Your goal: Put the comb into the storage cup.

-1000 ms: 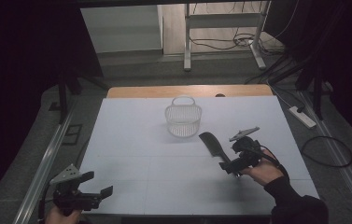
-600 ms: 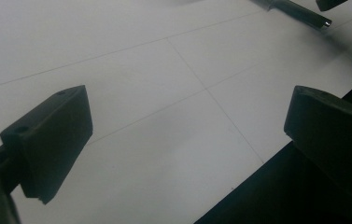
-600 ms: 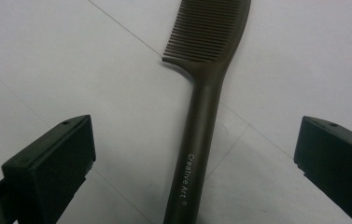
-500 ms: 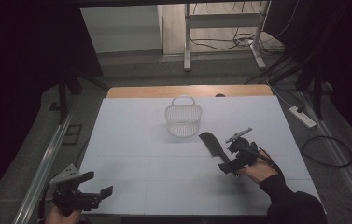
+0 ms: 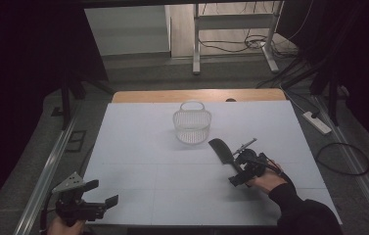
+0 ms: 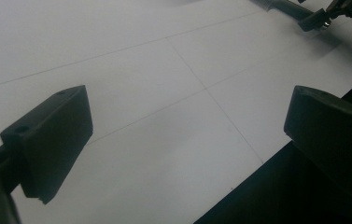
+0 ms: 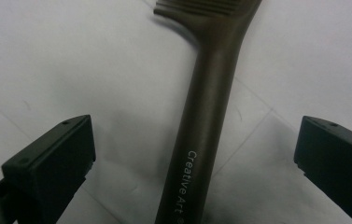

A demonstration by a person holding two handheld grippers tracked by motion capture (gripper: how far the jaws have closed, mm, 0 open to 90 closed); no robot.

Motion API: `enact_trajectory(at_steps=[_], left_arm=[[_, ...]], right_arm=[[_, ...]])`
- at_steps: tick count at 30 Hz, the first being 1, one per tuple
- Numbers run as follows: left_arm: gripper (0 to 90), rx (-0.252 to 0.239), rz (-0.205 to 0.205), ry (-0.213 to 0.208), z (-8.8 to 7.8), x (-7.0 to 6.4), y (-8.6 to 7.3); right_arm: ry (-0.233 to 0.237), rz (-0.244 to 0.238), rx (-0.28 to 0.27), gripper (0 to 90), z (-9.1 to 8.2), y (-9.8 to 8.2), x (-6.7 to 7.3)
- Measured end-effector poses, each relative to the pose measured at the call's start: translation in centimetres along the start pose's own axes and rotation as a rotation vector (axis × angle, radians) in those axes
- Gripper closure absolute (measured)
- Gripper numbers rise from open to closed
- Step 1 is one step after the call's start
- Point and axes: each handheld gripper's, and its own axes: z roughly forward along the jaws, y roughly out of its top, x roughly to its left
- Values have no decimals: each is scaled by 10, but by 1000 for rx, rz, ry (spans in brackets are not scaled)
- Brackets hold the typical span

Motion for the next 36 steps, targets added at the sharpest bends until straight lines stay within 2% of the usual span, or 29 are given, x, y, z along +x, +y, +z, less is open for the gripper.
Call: enact_trajectory(at_steps=[4, 17, 19, 25, 32, 34, 36], left_arm=[[23, 0, 0, 0, 0, 0, 0], [23, 1, 1, 0, 0, 0, 0], [23, 1, 2, 0, 0, 0, 0], [25, 2, 3, 1, 0, 0, 0], [25, 4, 2, 2, 0, -1, 0], [25, 4, 2, 2, 0, -1, 0], [25, 4, 3, 2, 0, -1, 0]], right_arm=[[0, -2, 32, 0, 5, 0, 0], [2, 32, 46, 0, 5, 0, 0], [0, 30, 47, 23, 5, 1, 0], [3, 36, 30, 307, -4, 1, -1], [-1, 66, 29, 582, -9, 3, -5], [7, 63, 29, 696, -10, 3, -6], [11, 61, 31, 716, -10, 2, -7]])
